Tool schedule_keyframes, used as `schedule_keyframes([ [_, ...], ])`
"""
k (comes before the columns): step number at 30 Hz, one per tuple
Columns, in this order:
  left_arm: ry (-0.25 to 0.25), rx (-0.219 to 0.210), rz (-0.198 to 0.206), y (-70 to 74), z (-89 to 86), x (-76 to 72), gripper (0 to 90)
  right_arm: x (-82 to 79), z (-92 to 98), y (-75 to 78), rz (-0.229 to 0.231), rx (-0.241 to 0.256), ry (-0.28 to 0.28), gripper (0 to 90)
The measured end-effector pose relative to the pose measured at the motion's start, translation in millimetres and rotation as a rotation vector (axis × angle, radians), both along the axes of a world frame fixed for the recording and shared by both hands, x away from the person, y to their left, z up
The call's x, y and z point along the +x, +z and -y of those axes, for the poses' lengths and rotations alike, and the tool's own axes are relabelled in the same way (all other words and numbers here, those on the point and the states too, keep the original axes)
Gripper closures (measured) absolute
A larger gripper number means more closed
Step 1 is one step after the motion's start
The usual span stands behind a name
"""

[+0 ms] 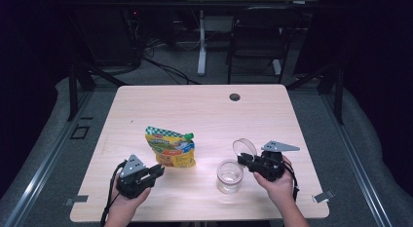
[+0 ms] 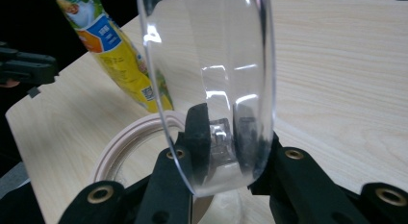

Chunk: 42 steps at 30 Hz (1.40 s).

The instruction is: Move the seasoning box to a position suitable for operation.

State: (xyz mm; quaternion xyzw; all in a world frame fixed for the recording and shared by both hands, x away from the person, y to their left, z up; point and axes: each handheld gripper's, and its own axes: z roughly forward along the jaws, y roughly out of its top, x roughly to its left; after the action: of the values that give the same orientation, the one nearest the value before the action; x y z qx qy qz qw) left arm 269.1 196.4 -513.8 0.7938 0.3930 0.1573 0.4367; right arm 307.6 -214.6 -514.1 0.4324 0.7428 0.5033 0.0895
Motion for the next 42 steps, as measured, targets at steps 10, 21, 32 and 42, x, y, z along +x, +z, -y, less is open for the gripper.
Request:
schedule_keyframes([
  [10,0.025,-0.01,0.001,-1.0,-6.2,4.9,75.8,-3.2,2.5,-2.4,-0.013,0.011,0.035,74.7],
  [21,0.049,-0.025,-0.012,-2.8,-14.7,13.9,72.2,-21.8,19.4,1.7,0.011,0.024,-0.033,63.1],
  [32,0.066,-0.026,-0.016,-5.7,-19.4,20.1,70.0,-25.2,15.7,4.2,0.045,0.001,-0.052,74.2],
  [42,0.094,-0.044,-0.004,-6.6,-30.2,21.2,60.0,-15.4,14.8,3.0,0.047,0.012,-0.04,72.5],
])
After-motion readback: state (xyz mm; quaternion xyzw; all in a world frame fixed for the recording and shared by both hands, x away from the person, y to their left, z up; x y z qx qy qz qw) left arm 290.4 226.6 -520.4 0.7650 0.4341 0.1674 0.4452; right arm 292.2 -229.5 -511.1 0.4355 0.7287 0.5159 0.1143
